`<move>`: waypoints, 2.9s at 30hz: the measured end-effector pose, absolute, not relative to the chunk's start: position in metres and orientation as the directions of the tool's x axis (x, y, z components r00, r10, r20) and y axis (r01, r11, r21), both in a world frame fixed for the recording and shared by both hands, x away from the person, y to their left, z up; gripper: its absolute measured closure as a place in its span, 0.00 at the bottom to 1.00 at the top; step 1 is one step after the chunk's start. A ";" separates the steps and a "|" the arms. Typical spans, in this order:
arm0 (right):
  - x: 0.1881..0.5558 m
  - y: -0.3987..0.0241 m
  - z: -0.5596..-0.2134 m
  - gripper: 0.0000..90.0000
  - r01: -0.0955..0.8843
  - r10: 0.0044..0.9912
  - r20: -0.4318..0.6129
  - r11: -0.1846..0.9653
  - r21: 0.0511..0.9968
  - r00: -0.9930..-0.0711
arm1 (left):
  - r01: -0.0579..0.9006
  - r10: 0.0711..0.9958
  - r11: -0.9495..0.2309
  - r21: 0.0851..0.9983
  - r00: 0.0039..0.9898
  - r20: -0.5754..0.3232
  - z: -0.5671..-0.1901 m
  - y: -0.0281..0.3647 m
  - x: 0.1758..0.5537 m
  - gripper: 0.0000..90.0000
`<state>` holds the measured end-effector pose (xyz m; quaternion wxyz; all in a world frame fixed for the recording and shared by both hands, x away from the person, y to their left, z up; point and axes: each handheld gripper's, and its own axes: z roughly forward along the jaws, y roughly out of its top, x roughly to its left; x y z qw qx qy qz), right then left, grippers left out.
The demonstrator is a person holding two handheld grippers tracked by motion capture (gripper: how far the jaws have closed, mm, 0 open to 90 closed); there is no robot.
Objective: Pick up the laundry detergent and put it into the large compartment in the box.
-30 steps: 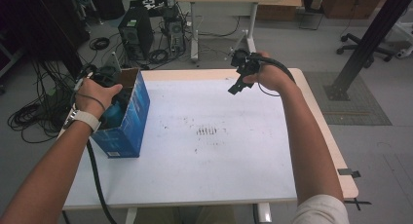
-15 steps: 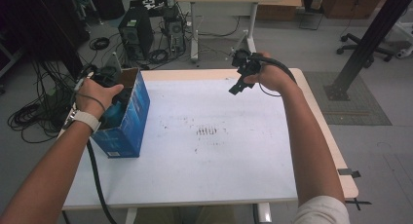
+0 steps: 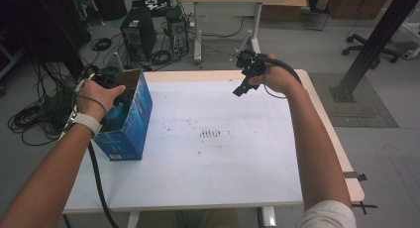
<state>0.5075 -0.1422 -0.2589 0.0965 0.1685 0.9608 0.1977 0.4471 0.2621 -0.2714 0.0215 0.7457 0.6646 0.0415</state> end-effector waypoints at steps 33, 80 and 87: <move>0.502 -0.145 -0.255 0.09 0.287 0.365 -0.121 0.863 0.416 -0.923 | 0.980 0.991 -0.134 0.150 0.137 -0.009 -0.252 0.267 0.439 0.19; 0.499 -0.152 -0.251 0.09 0.300 0.379 -0.119 0.857 0.418 -0.918 | 0.922 0.955 -0.269 0.278 0.294 -0.051 -0.189 0.256 0.422 0.11; 0.498 -0.152 -0.251 0.09 0.302 0.381 -0.120 0.859 0.414 -0.917 | 0.906 0.940 -0.309 0.290 0.337 -0.050 -0.183 0.250 0.418 0.11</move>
